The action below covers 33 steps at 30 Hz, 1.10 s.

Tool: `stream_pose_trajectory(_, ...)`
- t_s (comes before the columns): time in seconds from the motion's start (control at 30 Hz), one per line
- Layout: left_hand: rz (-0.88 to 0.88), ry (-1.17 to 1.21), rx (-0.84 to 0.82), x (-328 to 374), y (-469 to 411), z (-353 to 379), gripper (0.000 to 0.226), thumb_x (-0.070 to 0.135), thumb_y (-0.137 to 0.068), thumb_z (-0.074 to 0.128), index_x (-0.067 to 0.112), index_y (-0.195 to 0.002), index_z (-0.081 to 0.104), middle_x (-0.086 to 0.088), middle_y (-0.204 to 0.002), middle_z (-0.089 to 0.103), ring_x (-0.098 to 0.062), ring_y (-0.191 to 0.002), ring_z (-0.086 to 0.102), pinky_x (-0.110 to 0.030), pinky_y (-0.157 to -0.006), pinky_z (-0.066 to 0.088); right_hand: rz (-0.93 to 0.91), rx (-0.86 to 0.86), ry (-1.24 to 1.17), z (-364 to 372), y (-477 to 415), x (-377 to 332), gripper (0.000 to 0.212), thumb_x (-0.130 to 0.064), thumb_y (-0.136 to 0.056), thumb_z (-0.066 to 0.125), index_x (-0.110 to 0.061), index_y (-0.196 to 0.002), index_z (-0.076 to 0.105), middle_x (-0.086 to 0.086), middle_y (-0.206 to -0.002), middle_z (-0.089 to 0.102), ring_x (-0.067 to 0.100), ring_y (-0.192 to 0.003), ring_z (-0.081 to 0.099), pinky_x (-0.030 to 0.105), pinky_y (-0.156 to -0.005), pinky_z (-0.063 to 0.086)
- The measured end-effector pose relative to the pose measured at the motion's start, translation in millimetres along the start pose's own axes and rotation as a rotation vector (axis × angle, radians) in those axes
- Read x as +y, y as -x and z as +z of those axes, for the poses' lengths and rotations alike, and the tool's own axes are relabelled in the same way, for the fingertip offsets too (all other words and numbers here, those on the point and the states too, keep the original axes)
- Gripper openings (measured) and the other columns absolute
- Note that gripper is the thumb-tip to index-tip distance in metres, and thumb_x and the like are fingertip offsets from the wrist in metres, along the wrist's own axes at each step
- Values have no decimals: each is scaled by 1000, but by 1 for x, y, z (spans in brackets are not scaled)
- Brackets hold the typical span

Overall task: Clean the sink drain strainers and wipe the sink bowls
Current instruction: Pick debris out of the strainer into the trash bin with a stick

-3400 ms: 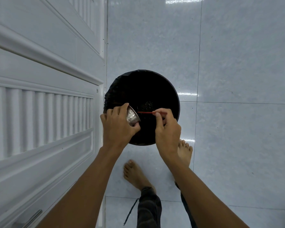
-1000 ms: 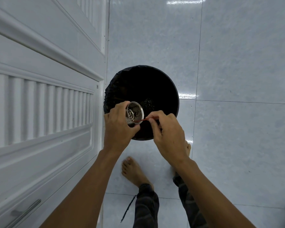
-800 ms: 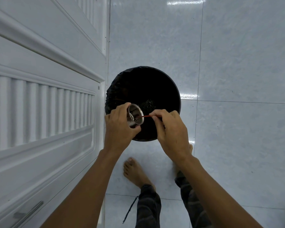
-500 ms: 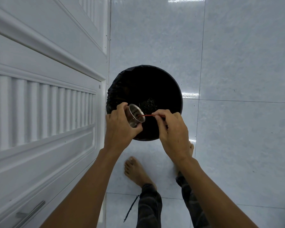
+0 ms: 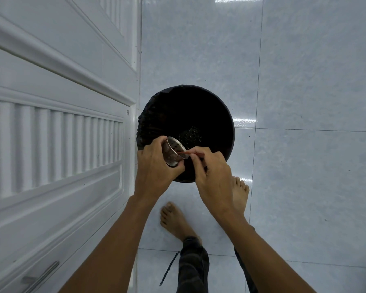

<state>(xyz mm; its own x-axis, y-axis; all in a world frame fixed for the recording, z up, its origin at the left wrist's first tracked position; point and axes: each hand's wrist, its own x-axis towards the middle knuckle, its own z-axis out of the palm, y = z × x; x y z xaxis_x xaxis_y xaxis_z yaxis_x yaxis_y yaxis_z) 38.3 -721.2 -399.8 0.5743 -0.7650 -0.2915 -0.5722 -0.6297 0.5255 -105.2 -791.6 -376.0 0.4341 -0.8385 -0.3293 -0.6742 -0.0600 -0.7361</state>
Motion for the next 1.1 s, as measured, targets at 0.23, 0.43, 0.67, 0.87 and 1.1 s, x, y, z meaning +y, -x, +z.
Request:
stream_pose_trajectory(0.23, 28, -65, 14, -2, -1, -3, 78, 38, -72, 86, 14, -138, 52, -3, -120, 64, -23, -109, 58, -38, -100, 42, -20, -39, 37, -4, 8, 15, 22, -33, -104, 54, -30, -122, 65, -4, -103, 66, 5, -87, 57, 8, -71, 47)
stream_pose_trajectory(0.43, 23, -121, -4, -3, -1, -3, 76, 33, -72, 87, 11, -137, 55, -7, -119, 65, -29, -108, 59, -41, -96, 45, 81, 75, 18, -3, -6, 22, 24, -31, -104, 53, -25, -124, 65, -3, -105, 65, 10, -93, 59, 23, -75, 57)
stream_pose_trajectory(0.67, -7, -96, -54, -1, -9, -5, 78, 37, -73, 86, 13, -139, 53, -7, -121, 65, -27, -110, 58, -40, -100, 43, -6, -69, -33, 10, -8, 19, 20, -30, -104, 53, -27, -120, 66, -3, -106, 67, 8, -98, 57, 22, -76, 53)
stream_pose_trajectory(0.87, -79, -109, -68, -4, -12, -14, 76, 36, -74, 85, 13, -139, 54, -9, -119, 66, -29, -109, 59, -46, -100, 47, 124, 47, -187, 13, -22, 17, 19, -29, -104, 55, -23, -118, 65, -3, -106, 68, 13, -99, 61, 32, -81, 58)
stream_pose_trajectory(1.1, -76, -82, -83, -3, -10, -15, 77, 35, -72, 87, 12, -138, 54, -8, -119, 66, -28, -108, 60, -47, -99, 50, 192, 52, -138, 15, -21, 23, 20, -30, -104, 52, -22, -119, 64, 3, -104, 66, 15, -96, 63, 37, -78, 58)
